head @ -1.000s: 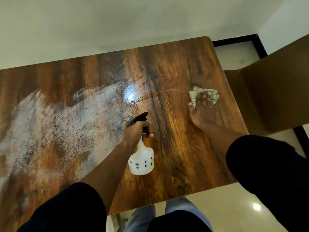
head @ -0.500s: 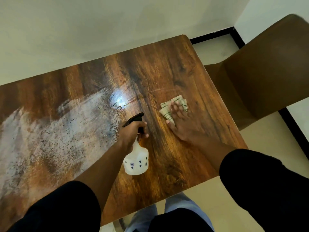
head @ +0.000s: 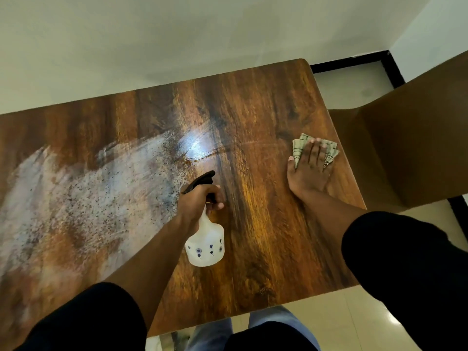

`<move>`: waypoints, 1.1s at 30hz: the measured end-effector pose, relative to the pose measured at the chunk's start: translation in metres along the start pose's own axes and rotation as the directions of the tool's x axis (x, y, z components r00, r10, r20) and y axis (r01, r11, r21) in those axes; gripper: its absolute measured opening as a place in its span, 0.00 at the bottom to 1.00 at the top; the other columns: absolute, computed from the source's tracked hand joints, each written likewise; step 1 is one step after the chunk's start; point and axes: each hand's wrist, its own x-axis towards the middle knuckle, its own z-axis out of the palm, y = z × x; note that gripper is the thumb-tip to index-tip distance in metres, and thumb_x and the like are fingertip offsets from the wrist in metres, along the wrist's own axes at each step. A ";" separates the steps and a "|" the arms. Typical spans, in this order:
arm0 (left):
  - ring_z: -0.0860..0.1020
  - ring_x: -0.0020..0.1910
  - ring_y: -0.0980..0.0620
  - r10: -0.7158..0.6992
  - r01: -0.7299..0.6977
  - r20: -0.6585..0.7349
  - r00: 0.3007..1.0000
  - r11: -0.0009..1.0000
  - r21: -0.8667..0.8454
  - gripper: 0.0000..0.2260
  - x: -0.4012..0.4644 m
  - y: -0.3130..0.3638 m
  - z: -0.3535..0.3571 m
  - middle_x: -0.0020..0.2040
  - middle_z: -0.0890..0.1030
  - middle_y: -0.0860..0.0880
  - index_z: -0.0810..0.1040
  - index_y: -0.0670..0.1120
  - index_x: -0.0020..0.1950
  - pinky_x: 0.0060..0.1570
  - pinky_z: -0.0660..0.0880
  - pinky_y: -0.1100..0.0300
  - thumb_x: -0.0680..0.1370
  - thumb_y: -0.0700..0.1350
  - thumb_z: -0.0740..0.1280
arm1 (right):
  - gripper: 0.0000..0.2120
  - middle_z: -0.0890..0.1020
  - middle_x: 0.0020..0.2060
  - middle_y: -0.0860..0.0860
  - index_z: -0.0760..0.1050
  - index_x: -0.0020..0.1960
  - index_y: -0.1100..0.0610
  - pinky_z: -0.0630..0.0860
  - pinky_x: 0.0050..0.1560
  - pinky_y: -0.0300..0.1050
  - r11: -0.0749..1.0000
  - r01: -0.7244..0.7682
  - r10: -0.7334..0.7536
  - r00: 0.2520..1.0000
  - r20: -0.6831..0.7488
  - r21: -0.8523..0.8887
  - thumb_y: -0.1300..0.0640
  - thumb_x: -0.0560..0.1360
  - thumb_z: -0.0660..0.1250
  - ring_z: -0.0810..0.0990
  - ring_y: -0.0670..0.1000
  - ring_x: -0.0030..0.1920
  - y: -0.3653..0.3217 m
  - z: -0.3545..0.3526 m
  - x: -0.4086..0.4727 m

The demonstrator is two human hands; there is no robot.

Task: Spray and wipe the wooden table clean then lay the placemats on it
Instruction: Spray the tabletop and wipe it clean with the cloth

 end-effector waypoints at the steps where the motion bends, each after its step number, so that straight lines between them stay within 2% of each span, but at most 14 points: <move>1: 0.82 0.32 0.46 0.014 -0.014 -0.009 1.000 1.000 -0.011 0.16 0.001 -0.001 -0.004 0.36 0.81 0.42 0.82 0.51 0.66 0.23 0.70 0.62 0.81 0.38 0.67 | 0.37 0.40 0.85 0.55 0.38 0.85 0.57 0.40 0.81 0.67 0.999 0.042 -0.042 0.999 -0.002 -0.017 0.38 0.84 0.42 0.37 0.56 0.84 -0.010 0.002 0.004; 3: 0.83 0.33 0.46 0.012 -0.013 -0.044 0.999 1.000 -0.024 0.16 0.003 -0.005 -0.010 0.36 0.81 0.42 0.82 0.55 0.64 0.23 0.70 0.62 0.81 0.38 0.67 | 0.36 0.40 0.85 0.55 0.37 0.85 0.57 0.40 0.81 0.67 0.992 0.116 -0.116 0.993 0.008 -0.041 0.38 0.85 0.41 0.37 0.57 0.84 -0.034 0.006 0.010; 6: 0.83 0.32 0.47 -0.047 0.044 -0.118 0.992 0.999 -0.030 0.05 0.000 -0.005 -0.017 0.37 0.82 0.43 0.84 0.44 0.52 0.23 0.69 0.62 0.80 0.39 0.69 | 0.36 0.39 0.84 0.55 0.37 0.85 0.57 0.39 0.81 0.67 0.964 0.261 -0.259 0.965 0.034 -0.045 0.38 0.85 0.42 0.36 0.57 0.84 -0.079 0.014 0.005; 8: 0.83 0.31 0.47 -0.061 0.057 -0.136 0.989 0.998 -0.034 0.04 -0.002 -0.005 -0.021 0.37 0.82 0.42 0.83 0.40 0.47 0.23 0.68 0.62 0.79 0.39 0.69 | 0.36 0.37 0.84 0.55 0.35 0.84 0.56 0.37 0.81 0.65 0.924 0.378 -0.375 0.925 0.068 -0.050 0.38 0.85 0.42 0.34 0.56 0.83 -0.106 0.021 -0.007; 12: 0.81 0.31 0.47 -0.075 0.062 -0.169 0.983 0.995 -0.082 0.04 -0.006 -0.002 -0.032 0.37 0.81 0.42 0.82 0.39 0.48 0.21 0.67 0.62 0.79 0.39 0.70 | 0.36 0.33 0.83 0.54 0.32 0.84 0.55 0.34 0.80 0.64 0.798 0.600 -0.587 0.794 0.160 -0.051 0.38 0.85 0.44 0.30 0.55 0.82 -0.154 0.038 -0.048; 15: 0.79 0.31 0.47 -0.101 0.081 -0.203 0.974 0.991 -0.103 0.04 -0.009 -0.003 -0.043 0.35 0.81 0.43 0.82 0.39 0.46 0.21 0.66 0.63 0.78 0.40 0.70 | 0.37 0.33 0.83 0.52 0.31 0.84 0.54 0.30 0.79 0.63 0.766 0.642 -0.624 0.755 0.201 -0.033 0.37 0.85 0.44 0.29 0.53 0.82 -0.162 0.043 -0.059; 17: 0.80 0.31 0.48 -0.104 0.083 -0.207 0.973 0.991 -0.108 0.05 -0.010 -0.004 -0.051 0.37 0.81 0.42 0.83 0.39 0.49 0.22 0.66 0.62 0.77 0.40 0.70 | 0.36 0.34 0.83 0.52 0.31 0.83 0.53 0.31 0.79 0.63 0.741 0.668 -0.641 0.735 0.221 -0.073 0.36 0.85 0.41 0.30 0.52 0.82 -0.154 0.038 -0.051; 19: 0.80 0.31 0.48 -0.101 0.080 -0.215 0.971 0.991 -0.104 0.08 -0.008 -0.008 -0.063 0.39 0.81 0.41 0.83 0.38 0.52 0.24 0.66 0.61 0.76 0.41 0.71 | 0.35 0.34 0.83 0.52 0.32 0.83 0.52 0.34 0.81 0.63 0.760 0.645 -0.615 0.754 0.232 -0.081 0.35 0.85 0.39 0.30 0.52 0.82 -0.142 0.029 -0.036; 23: 0.78 0.30 0.49 -0.094 0.063 -0.231 0.968 0.988 -0.138 0.17 -0.008 -0.013 -0.081 0.39 0.80 0.40 0.82 0.37 0.63 0.23 0.69 0.61 0.75 0.40 0.70 | 0.35 0.34 0.83 0.52 0.33 0.84 0.54 0.36 0.81 0.61 0.888 0.451 -0.431 0.883 0.185 -0.085 0.36 0.85 0.39 0.33 0.53 0.83 -0.115 -0.001 0.002; 27: 0.79 0.30 0.47 -0.080 0.044 -0.246 0.966 0.988 -0.149 0.21 -0.011 -0.019 -0.103 0.37 0.80 0.41 0.80 0.37 0.70 0.22 0.68 0.62 0.76 0.39 0.70 | 0.35 0.34 0.83 0.52 0.33 0.84 0.54 0.37 0.82 0.61 0.944 0.328 -0.318 0.935 0.157 -0.038 0.38 0.86 0.42 0.33 0.54 0.83 -0.115 -0.004 0.011; 30: 0.81 0.30 0.47 -0.094 0.053 -0.245 0.965 0.984 -0.170 0.17 -0.015 -0.022 -0.125 0.39 0.81 0.40 0.83 0.39 0.66 0.22 0.67 0.62 0.77 0.39 0.70 | 0.36 0.35 0.84 0.53 0.35 0.85 0.55 0.40 0.81 0.65 0.965 0.262 -0.257 0.959 0.118 -0.024 0.38 0.86 0.43 0.33 0.55 0.83 -0.141 0.012 -0.005; 33: 0.82 0.30 0.46 -0.097 0.059 -0.221 0.971 0.984 -0.171 0.11 -0.020 -0.022 -0.149 0.36 0.81 0.42 0.85 0.44 0.59 0.22 0.67 0.61 0.78 0.38 0.69 | 0.36 0.36 0.84 0.55 0.34 0.84 0.55 0.39 0.81 0.67 0.941 0.334 -0.326 0.938 0.122 -0.054 0.37 0.85 0.42 0.34 0.56 0.83 -0.178 0.032 -0.044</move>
